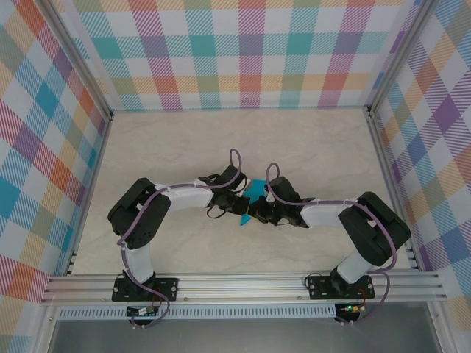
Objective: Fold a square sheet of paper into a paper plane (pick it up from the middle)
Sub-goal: Third fold the triangle at the center of the table.
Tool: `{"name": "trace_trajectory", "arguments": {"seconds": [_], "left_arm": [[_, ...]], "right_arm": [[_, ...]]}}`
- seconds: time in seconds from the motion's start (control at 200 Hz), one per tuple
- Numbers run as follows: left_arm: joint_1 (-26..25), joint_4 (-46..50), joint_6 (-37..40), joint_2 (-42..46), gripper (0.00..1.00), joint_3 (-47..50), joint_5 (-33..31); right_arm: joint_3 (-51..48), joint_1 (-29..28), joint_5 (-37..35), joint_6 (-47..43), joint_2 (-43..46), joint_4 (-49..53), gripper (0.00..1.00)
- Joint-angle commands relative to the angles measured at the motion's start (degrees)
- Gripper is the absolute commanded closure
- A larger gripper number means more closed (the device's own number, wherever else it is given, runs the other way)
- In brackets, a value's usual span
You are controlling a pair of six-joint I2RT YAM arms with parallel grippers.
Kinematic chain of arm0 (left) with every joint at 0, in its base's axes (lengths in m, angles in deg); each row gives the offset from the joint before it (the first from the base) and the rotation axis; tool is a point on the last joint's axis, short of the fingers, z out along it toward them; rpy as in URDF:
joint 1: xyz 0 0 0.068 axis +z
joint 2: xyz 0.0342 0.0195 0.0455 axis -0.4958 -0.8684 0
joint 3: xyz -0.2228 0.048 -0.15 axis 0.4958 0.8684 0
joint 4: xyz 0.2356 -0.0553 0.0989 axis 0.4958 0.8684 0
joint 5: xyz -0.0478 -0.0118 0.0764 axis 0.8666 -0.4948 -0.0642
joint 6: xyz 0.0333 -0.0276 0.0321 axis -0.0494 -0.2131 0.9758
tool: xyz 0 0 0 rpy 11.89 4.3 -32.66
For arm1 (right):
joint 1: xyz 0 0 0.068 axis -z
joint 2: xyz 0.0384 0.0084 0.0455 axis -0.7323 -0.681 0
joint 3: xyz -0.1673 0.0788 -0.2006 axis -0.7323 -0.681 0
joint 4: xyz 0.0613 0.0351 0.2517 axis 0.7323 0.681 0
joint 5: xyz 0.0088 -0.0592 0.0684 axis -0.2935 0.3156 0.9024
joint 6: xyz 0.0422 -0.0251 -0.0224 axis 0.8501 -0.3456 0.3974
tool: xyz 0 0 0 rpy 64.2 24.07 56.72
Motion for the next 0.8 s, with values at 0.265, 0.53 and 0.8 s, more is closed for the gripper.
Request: {"name": "trace_trajectory", "arguments": {"seconds": [0.265, 0.53, 0.8], "left_arm": [[0.4, 3.8, -0.6, -2.0, 1.00, 2.7, -1.4], [0.4, 3.7, -0.7, -1.5, 1.00, 3.2, -1.6], [0.4, 3.3, -1.2, -1.2, 1.00, 3.7, -1.8]], "right_arm": [[-1.8, -0.3, -1.4, -0.1, -4.7, -2.3, 0.91], [-2.4, -0.3, -1.7, -0.5, -0.2, 0.4, 0.91], [-2.7, -0.7, 0.4, -0.4, 2.3, -0.4, 0.90]]}}
